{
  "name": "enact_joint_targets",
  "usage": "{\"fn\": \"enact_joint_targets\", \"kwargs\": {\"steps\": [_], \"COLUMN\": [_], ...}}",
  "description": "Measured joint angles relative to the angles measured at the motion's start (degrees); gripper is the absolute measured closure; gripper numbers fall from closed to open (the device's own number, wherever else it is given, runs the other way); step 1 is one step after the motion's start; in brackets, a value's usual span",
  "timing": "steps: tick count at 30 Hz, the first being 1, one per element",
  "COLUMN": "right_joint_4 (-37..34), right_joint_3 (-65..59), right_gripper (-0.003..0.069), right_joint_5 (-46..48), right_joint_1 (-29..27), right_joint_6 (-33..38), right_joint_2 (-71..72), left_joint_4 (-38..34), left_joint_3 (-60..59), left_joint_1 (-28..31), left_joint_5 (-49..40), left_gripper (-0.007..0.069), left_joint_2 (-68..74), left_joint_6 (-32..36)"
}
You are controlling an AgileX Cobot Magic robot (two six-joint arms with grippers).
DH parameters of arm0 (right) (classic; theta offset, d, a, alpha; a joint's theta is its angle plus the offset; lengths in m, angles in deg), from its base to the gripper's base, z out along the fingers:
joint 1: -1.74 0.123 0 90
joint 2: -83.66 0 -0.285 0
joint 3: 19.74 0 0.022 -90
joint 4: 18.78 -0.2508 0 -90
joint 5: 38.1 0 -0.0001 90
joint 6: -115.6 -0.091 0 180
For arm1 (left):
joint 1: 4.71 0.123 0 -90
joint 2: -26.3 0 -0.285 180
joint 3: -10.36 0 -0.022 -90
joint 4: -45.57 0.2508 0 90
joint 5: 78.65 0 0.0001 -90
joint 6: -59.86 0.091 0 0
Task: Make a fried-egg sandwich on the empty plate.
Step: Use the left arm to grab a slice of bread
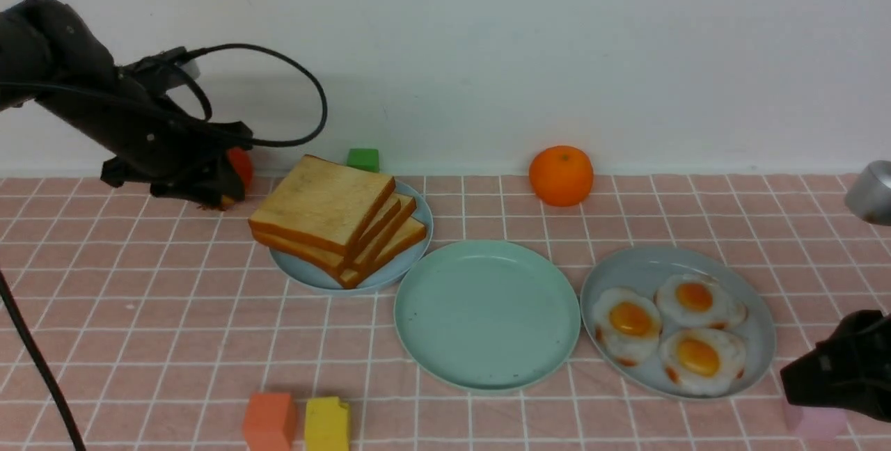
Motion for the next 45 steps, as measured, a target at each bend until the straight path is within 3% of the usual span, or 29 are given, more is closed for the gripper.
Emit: {"fn": "enact_joint_targets", "kwargs": {"steps": [6,26,32,34,36,45], "right_joint_4": [-0.66,-1.68,-1.87,-1.87,-1.87,-2.00], "right_joint_3": [0.00,0.00,0.00,0.00,0.00,0.00], "right_gripper": [0.0419,0.0419,0.0419,0.0419,0.0419,0.0419], "right_joint_5": [-0.70,-1.15,-1.08,-1.08,-1.08,-0.79], "right_joint_1": [0.00,0.00,0.00,0.00,0.00,0.00], "right_joint_6": [0.00,0.00,0.00,0.00,0.00,0.00], "right_joint_2": [0.00,0.00,0.00,0.00,0.00,0.00], "left_joint_4": [-4.94,-8.03,-8.60,-8.60,-8.64,-8.64], "left_joint_3": [1.82,4.14,4.45,4.51,4.51,4.55], "left_joint_1": [0.00,0.00,0.00,0.00,0.00,0.00], "left_joint_5": [0.37,-0.16,-0.64,-0.97,-1.34,-2.04], "left_gripper": [0.0351,0.0356,0.0435,0.0515,0.0545,0.0553], "left_joint_2": [3.27,8.58,8.99,8.99,8.99,8.63], "left_joint_6": [5.97,6.97,7.57,8.97,9.73,9.98]}}
